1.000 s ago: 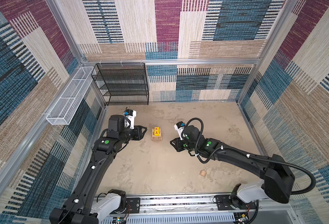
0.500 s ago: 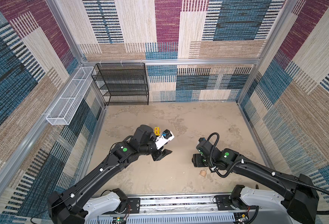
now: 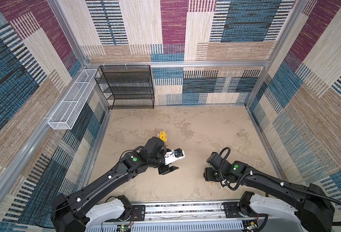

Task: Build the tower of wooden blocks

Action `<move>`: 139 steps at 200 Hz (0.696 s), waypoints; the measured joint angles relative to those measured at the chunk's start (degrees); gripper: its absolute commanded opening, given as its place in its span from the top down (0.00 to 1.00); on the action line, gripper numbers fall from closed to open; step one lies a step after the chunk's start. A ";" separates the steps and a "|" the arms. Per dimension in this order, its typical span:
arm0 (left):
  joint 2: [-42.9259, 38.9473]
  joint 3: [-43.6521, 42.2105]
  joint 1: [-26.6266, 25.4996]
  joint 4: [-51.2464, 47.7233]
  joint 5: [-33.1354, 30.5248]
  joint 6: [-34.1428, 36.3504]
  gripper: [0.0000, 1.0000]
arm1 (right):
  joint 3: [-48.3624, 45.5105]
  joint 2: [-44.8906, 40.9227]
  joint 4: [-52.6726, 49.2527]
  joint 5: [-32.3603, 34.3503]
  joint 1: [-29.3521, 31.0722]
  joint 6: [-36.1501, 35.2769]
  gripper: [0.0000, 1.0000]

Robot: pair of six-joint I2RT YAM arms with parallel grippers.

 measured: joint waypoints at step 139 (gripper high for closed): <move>0.70 2.19 -0.50 0.00 -15.30 -1.77 0.50 | -2.91 2.69 3.26 -2.21 -1.36 -3.63 0.35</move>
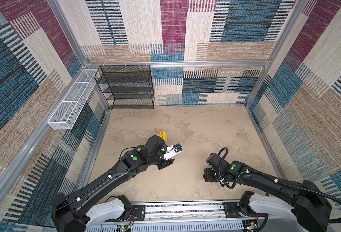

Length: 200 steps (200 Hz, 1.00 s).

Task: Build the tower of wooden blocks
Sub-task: 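Lower the right gripper onto the wooden cylinder near the robot and close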

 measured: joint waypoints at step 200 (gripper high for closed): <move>-0.20 0.17 0.00 0.00 -2.75 -0.42 0.56 | 1.64 -0.04 -3.89 -11.15 0.68 1.20 0.53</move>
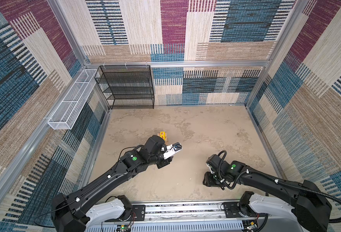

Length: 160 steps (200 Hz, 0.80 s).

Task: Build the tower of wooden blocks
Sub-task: 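Lower the right gripper onto the wooden cylinder near the robot and close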

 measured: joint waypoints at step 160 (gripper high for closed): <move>0.24 0.00 0.00 0.00 -1.29 -0.02 0.58 | 1.53 7.82 4.94 5.20 0.07 5.75 0.48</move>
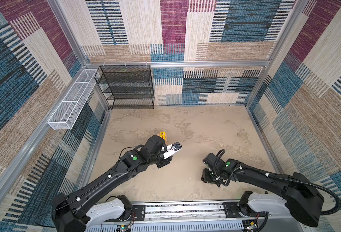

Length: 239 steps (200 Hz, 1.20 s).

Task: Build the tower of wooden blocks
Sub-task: 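Lower the right gripper onto the wooden cylinder near the robot and close, then lift the wooden cylinder with the right gripper and carry it toward the stack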

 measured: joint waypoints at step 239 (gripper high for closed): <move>0.09 -0.22 0.00 0.02 -0.24 0.02 0.59 | 7.28 7.63 -7.58 8.13 4.52 -7.61 0.59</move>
